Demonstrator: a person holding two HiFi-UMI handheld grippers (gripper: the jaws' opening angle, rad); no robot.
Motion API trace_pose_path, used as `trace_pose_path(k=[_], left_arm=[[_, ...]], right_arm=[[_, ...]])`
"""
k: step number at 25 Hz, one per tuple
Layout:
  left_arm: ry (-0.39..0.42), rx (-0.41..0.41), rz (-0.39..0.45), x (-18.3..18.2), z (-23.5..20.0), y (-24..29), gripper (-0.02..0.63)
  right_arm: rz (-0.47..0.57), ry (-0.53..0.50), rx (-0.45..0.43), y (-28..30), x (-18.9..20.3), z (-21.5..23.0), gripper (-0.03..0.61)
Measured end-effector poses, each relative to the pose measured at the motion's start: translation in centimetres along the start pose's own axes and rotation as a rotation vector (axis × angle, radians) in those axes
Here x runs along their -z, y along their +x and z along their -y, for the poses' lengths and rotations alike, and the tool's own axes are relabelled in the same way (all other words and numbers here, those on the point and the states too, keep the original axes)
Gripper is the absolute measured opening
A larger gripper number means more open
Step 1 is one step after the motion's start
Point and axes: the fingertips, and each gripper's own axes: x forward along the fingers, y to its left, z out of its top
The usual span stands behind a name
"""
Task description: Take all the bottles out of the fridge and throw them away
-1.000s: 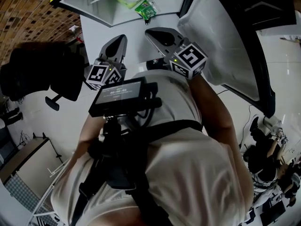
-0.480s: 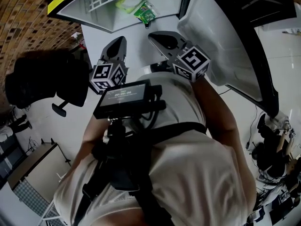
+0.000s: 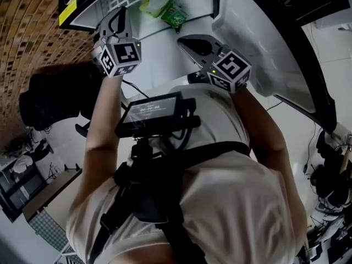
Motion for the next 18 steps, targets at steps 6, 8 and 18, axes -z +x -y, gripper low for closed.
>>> trace_pose_path(k=[6, 8, 18], left_arm=[[0.188, 0.081, -0.186, 1.5, -0.8, 5.2, 0.012], [0.243, 0.102, -0.236, 1.9, -0.4, 6.1, 0.012], [0.419, 0.129, -0.317, 4.1, 0.0, 9.3, 0.160]], right_arm=[[0.029, 0.036, 0.038, -1.7, -0.4, 1.1, 0.000], [0.034, 0.043, 0.037, -1.8, -0.4, 1.1, 0.000], [0.011, 0.060, 0.013, -2.1, 0.4, 1.1, 0.000]])
